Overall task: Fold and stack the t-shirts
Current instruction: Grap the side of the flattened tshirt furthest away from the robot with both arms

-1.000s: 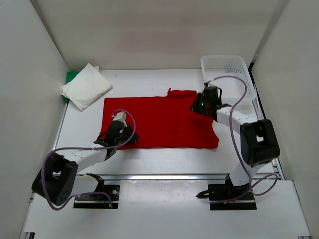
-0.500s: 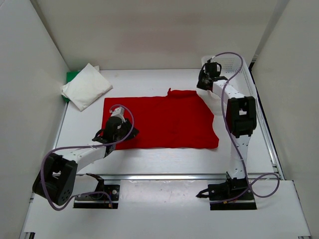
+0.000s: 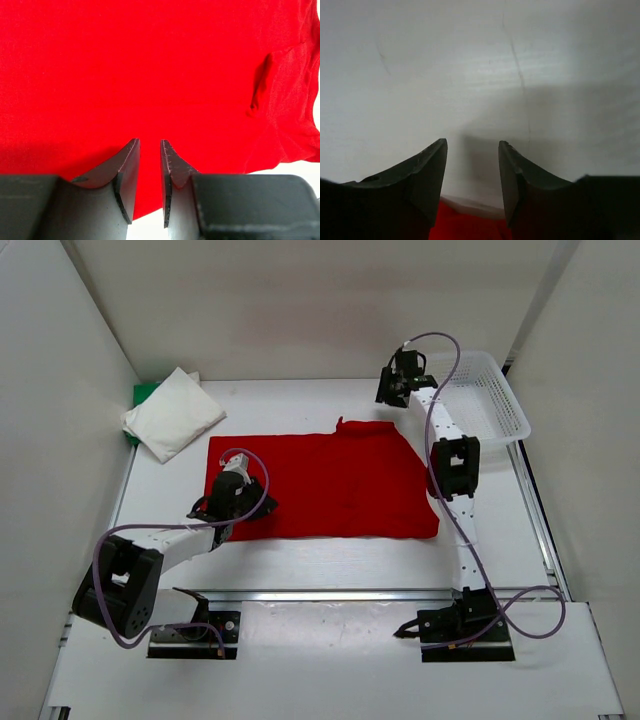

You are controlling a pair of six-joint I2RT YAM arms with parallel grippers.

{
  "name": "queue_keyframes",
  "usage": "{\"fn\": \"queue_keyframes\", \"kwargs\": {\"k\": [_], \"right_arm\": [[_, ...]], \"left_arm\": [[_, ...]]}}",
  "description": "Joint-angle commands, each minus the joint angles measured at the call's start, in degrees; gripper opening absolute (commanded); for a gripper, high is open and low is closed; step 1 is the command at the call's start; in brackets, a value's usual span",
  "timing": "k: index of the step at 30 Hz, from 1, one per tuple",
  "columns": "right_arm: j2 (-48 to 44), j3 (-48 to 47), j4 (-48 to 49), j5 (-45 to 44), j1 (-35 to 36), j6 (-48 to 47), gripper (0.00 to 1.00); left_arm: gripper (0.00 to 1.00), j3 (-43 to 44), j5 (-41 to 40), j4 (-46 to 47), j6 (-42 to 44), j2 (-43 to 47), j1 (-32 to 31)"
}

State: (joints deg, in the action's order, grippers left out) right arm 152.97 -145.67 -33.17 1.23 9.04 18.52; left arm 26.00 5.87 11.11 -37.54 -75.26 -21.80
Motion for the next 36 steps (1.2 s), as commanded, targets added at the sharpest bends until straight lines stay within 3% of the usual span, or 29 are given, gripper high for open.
{"fn": "queue_keyframes", "kwargs": {"k": [1, 7, 11, 15, 23, 27, 30, 36], "right_arm": [[1.19, 0.38, -7.52, 3.16, 0.19, -0.15, 0.44], [2.86, -3.22, -12.88, 5.69, 1.86, -0.77, 0.48], [2.51, -4.89, -14.73, 8.43, 2.65, 0.98, 0.42], [1.37, -5.95, -16.49, 9.22, 3.18, 0.90, 0.43], [-1.96, -4.89, -20.96, 8.18, 3.44, -1.82, 0.54], [-3.99, -4.45, -22.55, 4.66, 4.67, -3.05, 0.51], [-5.92, -4.28, -22.90, 3.87, 5.73, -3.05, 0.34], [-11.63, -0.25, -24.57, 4.03, 7.75, -3.49, 0.24]], "left_arm": [[0.34, 2.12, 0.82, 1.54, -0.16, -0.14, 0.79], [0.34, 3.27, 1.07, 1.72, -0.60, -1.02, 0.97], [0.34, 3.88, 0.90, 1.19, -0.61, -0.41, 1.41], [0.34, 3.71, 0.72, 1.28, -0.43, -0.23, 2.03], [0.35, 3.71, 1.07, 1.45, -0.78, 0.38, 2.64], [0.35, 3.71, 0.99, 1.72, -1.22, 0.56, 2.55], [0.34, 3.62, 0.73, 1.45, -1.04, 0.82, 2.47], [0.35, 2.83, 1.69, 2.68, -1.31, 1.44, 2.55]]}}
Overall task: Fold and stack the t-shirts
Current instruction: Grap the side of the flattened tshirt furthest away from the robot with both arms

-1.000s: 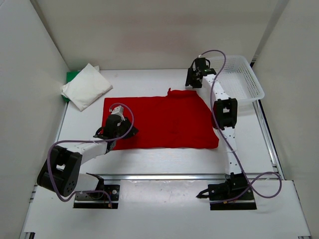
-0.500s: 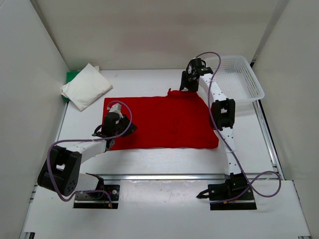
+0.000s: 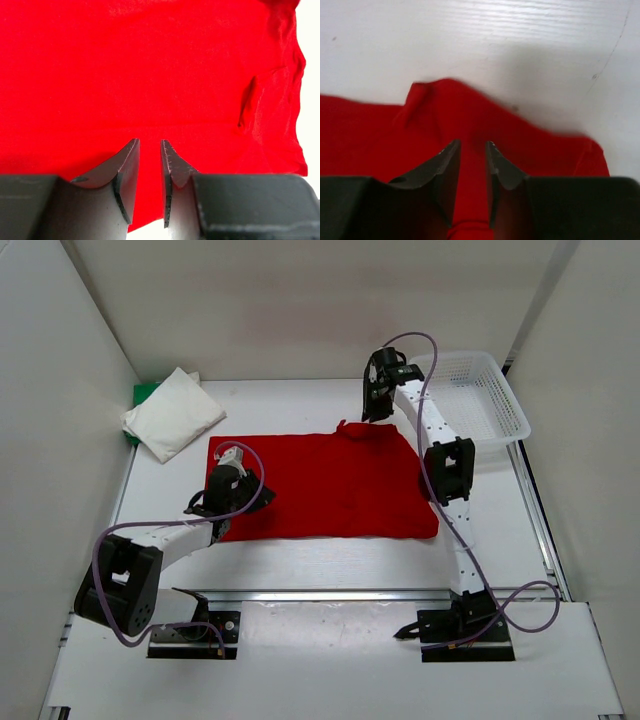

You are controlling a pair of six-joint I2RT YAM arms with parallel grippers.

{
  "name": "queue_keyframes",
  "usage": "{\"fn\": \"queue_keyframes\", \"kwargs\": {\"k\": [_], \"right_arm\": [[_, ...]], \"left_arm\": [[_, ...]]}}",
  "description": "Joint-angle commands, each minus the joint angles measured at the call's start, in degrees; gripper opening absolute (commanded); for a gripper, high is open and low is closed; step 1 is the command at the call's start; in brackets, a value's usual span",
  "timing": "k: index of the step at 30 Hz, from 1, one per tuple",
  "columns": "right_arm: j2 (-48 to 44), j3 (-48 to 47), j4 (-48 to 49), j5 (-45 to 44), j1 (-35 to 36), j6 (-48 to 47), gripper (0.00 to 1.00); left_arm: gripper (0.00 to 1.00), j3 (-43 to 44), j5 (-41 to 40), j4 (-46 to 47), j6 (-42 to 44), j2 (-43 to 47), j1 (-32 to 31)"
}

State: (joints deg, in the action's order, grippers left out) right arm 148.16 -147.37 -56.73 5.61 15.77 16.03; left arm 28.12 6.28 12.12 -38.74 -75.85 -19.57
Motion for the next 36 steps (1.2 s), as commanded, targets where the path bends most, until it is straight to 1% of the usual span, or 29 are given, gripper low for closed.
{"fn": "queue_keyframes", "kwargs": {"k": [1, 2, 4, 5, 7, 8, 9, 10, 12, 13, 14, 15, 17, 18, 19, 20, 21, 22, 24, 26, 27, 29, 36], "right_arm": [[-7.53, 3.91, -0.49, 0.71, 0.50, -1.09, 0.21], [-8.23, 4.45, -1.01, 1.07, 0.49, -1.00, 0.19], [-9.38, 8.49, -1.19, 0.63, 1.01, -1.61, 0.11], [-10.25, 9.72, -1.19, -0.50, 1.28, -1.88, 0.10], [-13.15, 18.21, 1.52, -1.30, 2.77, -2.66, 0.09], [-15.77, 23.83, 4.58, -1.73, 2.86, -2.59, 0.09], [-18.58, 26.49, 8.87, -2.61, 2.86, -2.41, 0.10], [-20.96, 29.91, 10.40, -1.92, 2.34, -2.06, 0.17], [-22.38, 32.40, 14.79, 0.71, 0.41, -1.79, 0.32], [-22.04, 32.06, 15.07, 1.07, -0.38, -2.32, 0.36], [-21.69, 29.71, 14.98, 0.99, -0.30, -2.93, 0.41], [-20.73, 28.81, 14.72, 0.55, -0.74, -2.85, 0.43], [-18.00, 22.86, 13.93, 1.16, -1.00, -4.33, 0.42], [-15.47, 18.48, 12.27, 1.07, -1.09, -4.69, 0.34], [-12.48, 16.17, 10.69, 0.81, -0.83, -4.78, 0.30], [-9.24, 11.02, 8.76, 0.37, -1.18, -5.13, 0.23], [-7.38, 5.48, 7.70, -0.24, -1.09, -5.13, 0.18], [-5.27, 4.30, 7.51, -0.94, -1.27, -4.96, 0.14], [-5.34, 7.78, 10.14, 0.36, -1.71, -4.78, 0.12], [-3.76, 7.37, 8.49, 0.20, -1.97, -4.43, 0.07], [-3.23, 6.49, 6.04, -0.33, -1.88, -4.69, 0.05], [-2.87, 7.53, 4.97, -0.68, -1.18, -5.13, 0.00], [-5.24, 9.56, 3.38, -1.12, 1.10, -5.48, 0.00]], "left_arm": [[0.34, 0.62, 1.54, 1.68, -0.45, 2.20, 0.41], [0.34, 0.53, 1.54, 1.77, -0.54, 2.29, 0.67], [0.34, 0.01, 1.72, 2.12, -0.55, 3.52, 0.94], [0.34, -0.34, 1.71, 2.29, -0.46, 3.61, 1.29], [0.35, -0.78, 1.98, 2.38, -0.90, 4.57, 1.55], [0.35, -1.13, 2.06, 2.38, -1.16, 4.75, 1.56], [0.35, -1.05, 2.41, 2.64, -0.73, 4.58, 1.38], [0.34, -1.05, 2.24, 2.65, -0.90, 4.66, 1.47], [0.35, -0.87, 2.15, 2.21, -0.72, 4.75, 0.94], [0.35, -0.87, 2.15, 2.12, -0.90, 5.01, 0.85], [0.35, -0.96, 1.98, 2.47, -0.81, 5.28, 0.68], [0.35, -1.05, 2.06, 2.64, -0.72, 5.02, 0.76], [0.34, -1.22, 2.42, 3.09, -1.25, 4.84, 1.11], [0.35, -0.79, 2.16, 3.00, -0.99, 4.66, 0.42], [0.35, -0.87, 2.41, 2.91, -1.16, 4.92, 0.33], [0.35, -0.87, 2.33, 2.39, -0.99, 4.93, 0.59], [0.34, -1.13, 2.07, 2.47, -0.72, 5.10, 0.24], [0.35, -1.31, 2.15, 2.91, -0.98, 5.02, 0.32], [0.34, -1.23, 2.15, 2.91, -0.81, 5.02, 0.59], [0.35, -1.58, 2.24, 2.56, -0.55, 4.84, 0.94], [0.34, -1.58, 2.15, 3.08, -1.07, 5.19, 0.94], [0.35, -1.58, 2.42, 3.26, -1.25, 4.93, 0.85], [0.35, -2.10, 2.15, 3.26, -1.42, 5.72, 0.41]]}}
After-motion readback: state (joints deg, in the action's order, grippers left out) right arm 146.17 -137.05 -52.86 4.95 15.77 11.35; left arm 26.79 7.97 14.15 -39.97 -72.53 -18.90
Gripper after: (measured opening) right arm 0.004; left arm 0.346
